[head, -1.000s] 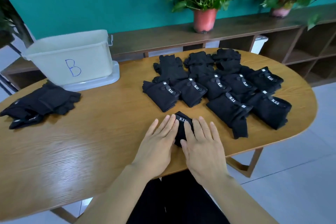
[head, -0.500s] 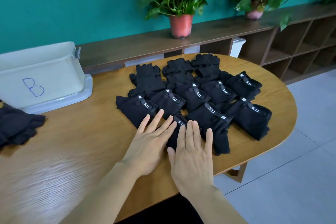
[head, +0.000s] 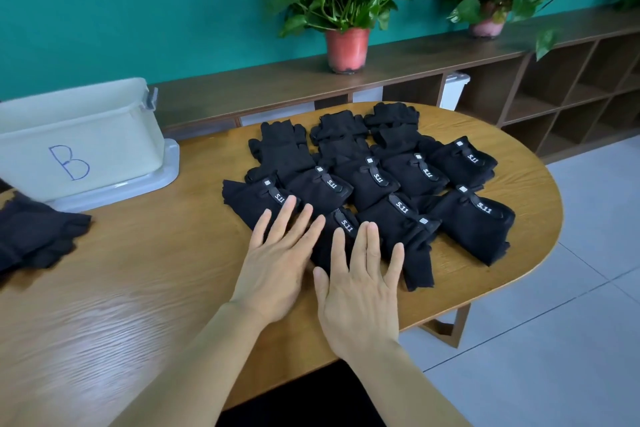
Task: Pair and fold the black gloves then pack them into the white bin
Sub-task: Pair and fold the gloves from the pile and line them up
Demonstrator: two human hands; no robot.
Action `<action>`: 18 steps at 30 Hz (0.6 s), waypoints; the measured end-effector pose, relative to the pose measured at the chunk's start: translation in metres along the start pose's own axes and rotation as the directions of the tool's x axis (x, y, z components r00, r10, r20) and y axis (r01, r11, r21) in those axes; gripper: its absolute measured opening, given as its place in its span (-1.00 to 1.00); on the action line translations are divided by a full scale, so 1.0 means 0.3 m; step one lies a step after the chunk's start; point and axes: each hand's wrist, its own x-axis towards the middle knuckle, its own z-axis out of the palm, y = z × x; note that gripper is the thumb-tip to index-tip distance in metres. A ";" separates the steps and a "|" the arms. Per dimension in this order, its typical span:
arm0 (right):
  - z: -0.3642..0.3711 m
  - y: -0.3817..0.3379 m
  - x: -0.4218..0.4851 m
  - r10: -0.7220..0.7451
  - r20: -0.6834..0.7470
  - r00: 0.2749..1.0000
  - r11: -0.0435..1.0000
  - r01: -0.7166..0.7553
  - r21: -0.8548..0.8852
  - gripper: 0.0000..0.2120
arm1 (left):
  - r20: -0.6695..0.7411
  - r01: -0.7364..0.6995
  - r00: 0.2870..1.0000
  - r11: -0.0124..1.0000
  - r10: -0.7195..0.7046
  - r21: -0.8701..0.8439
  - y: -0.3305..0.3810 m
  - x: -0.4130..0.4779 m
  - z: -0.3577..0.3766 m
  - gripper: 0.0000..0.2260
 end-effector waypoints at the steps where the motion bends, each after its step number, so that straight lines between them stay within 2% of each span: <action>1: -0.003 0.000 0.000 -0.005 0.009 1.000 1.000 0.005 0.002 -0.41 | -0.014 0.035 0.999 0.999 -0.035 0.001 0.003 -0.014 -0.004 -0.49; 5: -0.027 0.006 0.004 -0.043 0.011 0.999 0.999 0.043 0.012 -0.42 | -0.033 0.109 0.993 0.994 -0.110 -0.026 0.002 -0.098 -0.028 -0.55; 11: -0.120 -0.038 0.023 -0.133 -0.034 0.990 0.991 0.134 0.013 -0.44 | -0.037 0.203 0.978 0.979 -0.204 -0.019 -0.048 -0.248 -0.100 -0.50; 18: -0.166 -0.222 0.018 -0.291 0.053 0.955 0.956 0.289 0.044 -0.41 | -0.089 0.345 0.936 0.938 -0.342 0.026 -0.150 -0.389 -0.214 -0.56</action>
